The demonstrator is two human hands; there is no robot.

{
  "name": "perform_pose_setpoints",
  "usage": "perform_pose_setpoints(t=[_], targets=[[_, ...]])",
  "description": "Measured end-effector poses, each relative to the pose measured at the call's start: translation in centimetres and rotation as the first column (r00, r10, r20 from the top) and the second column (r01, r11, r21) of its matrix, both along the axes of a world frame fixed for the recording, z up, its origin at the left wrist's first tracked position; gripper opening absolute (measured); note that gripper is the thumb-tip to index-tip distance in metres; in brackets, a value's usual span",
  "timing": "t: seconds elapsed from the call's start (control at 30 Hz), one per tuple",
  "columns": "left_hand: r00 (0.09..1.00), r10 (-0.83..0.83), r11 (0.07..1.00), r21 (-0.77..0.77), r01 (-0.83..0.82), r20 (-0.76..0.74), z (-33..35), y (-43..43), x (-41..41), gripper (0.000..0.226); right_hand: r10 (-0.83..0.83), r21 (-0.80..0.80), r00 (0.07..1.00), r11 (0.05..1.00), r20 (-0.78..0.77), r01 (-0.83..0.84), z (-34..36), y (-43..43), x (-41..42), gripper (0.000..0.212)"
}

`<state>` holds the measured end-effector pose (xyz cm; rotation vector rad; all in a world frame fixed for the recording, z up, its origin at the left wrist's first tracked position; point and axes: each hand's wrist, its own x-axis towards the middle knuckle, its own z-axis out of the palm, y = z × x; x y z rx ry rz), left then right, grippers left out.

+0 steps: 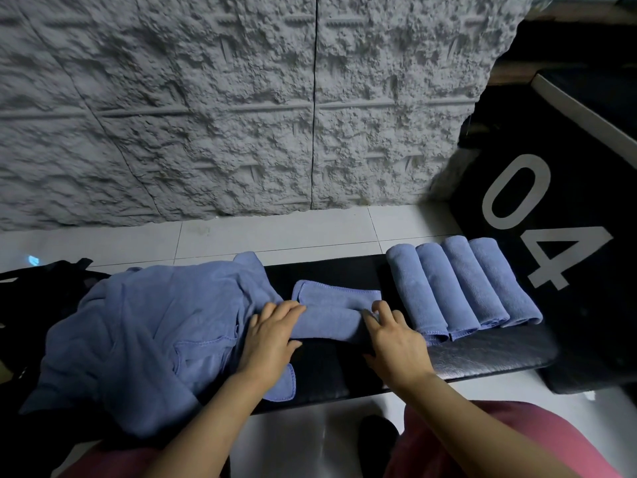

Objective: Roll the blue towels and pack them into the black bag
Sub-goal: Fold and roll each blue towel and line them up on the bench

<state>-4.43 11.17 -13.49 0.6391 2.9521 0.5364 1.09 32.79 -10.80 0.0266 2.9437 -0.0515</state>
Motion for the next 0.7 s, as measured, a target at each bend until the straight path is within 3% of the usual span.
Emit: perform_pose_setpoints(t=[0.13,0.27,0.43,0.53,0.6,0.7], targets=[[0.997,0.077,0.997,0.024,-0.078,0.028,0.5,0.7,0.0,0.058,-0.056,-0.007,0.997,0.998,-0.049,0.055,-0.4,0.1,-0.6,0.064],[0.998,0.043,0.998,-0.056,-0.041,0.042,1.1,0.8,-0.1,0.038,-0.154,-0.114,0.988,0.982,-0.010,0.152,-0.3,0.4,-0.8,0.039],[0.975,0.111,0.989,-0.121,-0.088,0.195,0.6,1.2,-0.4,0.036,-0.291,-0.409,0.956,0.875,-0.018,0.259,0.3,0.1,-1.2,0.046],[0.978,0.131,0.982,-0.158,-0.106,0.161,-0.3,1.5,-0.6,0.042,-0.319,-0.604,0.945,0.768,-0.073,0.213,0.5,-0.2,-1.2,0.049],[0.991,0.090,0.994,-0.074,-0.083,0.100,-0.3,1.9,-0.7,0.037,-0.237,-0.607,0.970,0.780,-0.058,0.154,0.3,-0.4,-1.2,0.049],[0.979,-0.051,0.984,0.180,0.015,0.197,0.1,2.0,-0.9,0.043,-0.155,-0.577,0.988,0.808,-0.019,0.116,-0.1,-0.5,-1.3,0.056]])
